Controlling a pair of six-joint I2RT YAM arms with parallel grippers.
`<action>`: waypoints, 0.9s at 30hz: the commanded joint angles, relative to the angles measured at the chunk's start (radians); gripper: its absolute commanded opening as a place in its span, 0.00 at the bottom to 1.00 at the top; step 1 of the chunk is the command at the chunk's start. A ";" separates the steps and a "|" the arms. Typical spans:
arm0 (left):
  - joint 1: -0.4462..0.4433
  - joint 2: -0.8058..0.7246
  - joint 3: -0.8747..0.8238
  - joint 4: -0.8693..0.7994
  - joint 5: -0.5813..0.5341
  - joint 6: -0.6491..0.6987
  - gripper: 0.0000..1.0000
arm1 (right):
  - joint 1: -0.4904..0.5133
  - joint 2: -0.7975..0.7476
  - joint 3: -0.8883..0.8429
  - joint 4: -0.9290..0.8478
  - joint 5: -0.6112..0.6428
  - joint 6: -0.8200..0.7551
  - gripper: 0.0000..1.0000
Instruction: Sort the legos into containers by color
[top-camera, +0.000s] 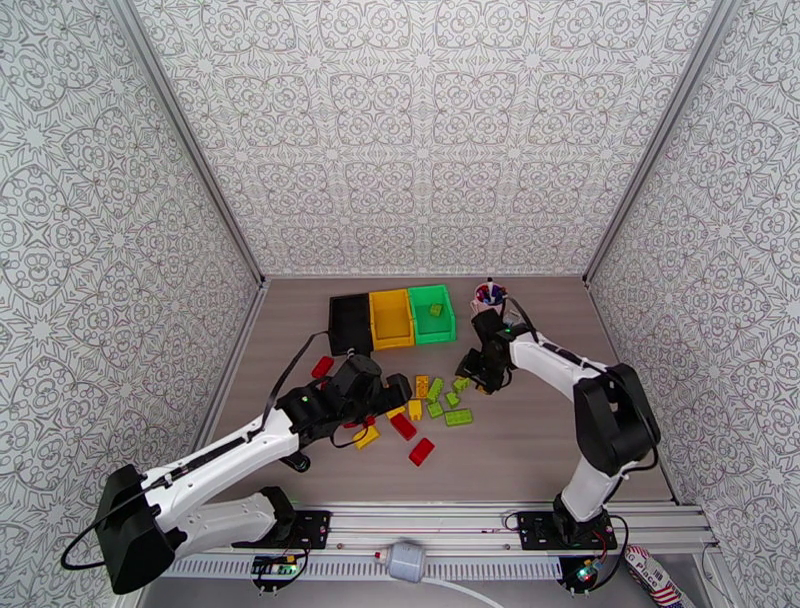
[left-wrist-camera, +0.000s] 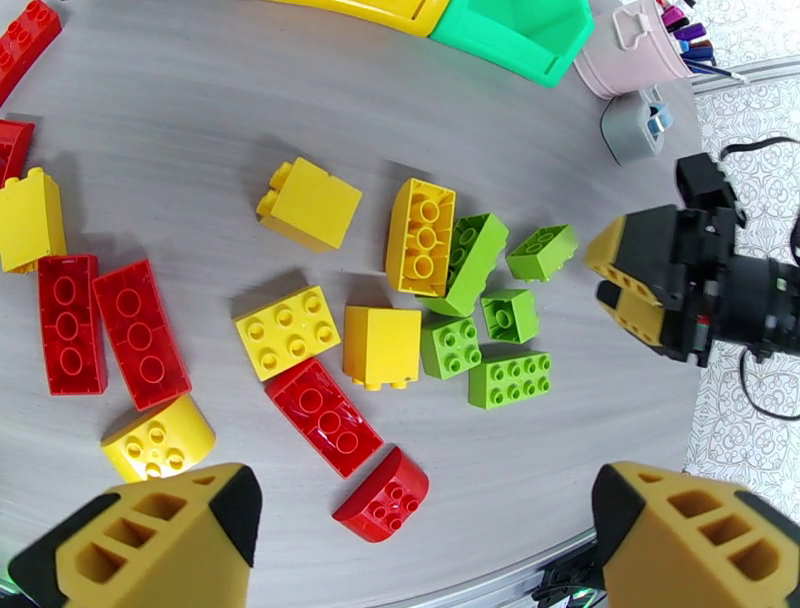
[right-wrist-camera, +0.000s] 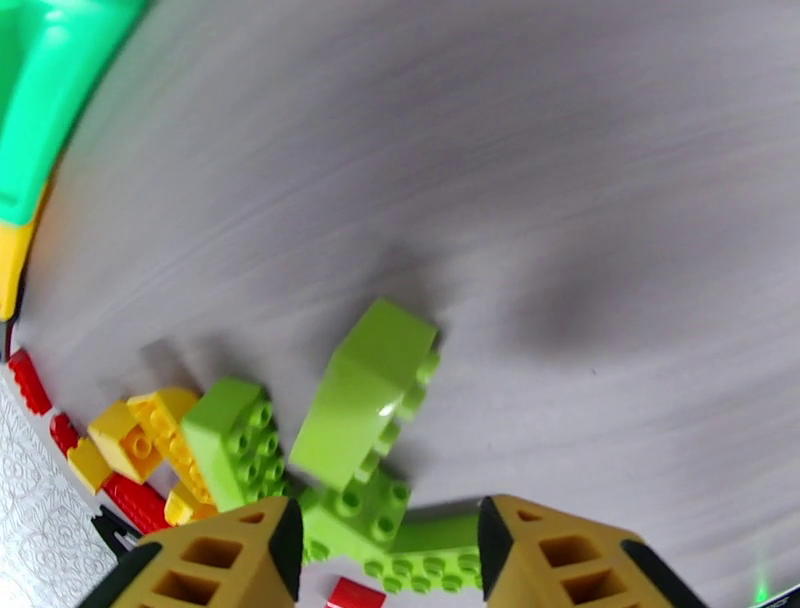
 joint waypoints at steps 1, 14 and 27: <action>0.005 -0.003 0.039 -0.038 0.009 0.026 0.92 | 0.008 0.037 0.036 0.033 -0.029 0.041 0.54; 0.084 -0.025 0.044 -0.136 -0.013 0.069 0.91 | 0.010 0.127 0.042 0.077 -0.055 0.066 0.57; 0.236 0.152 0.131 -0.139 0.084 0.206 0.99 | 0.010 0.126 0.063 0.052 -0.046 0.047 0.27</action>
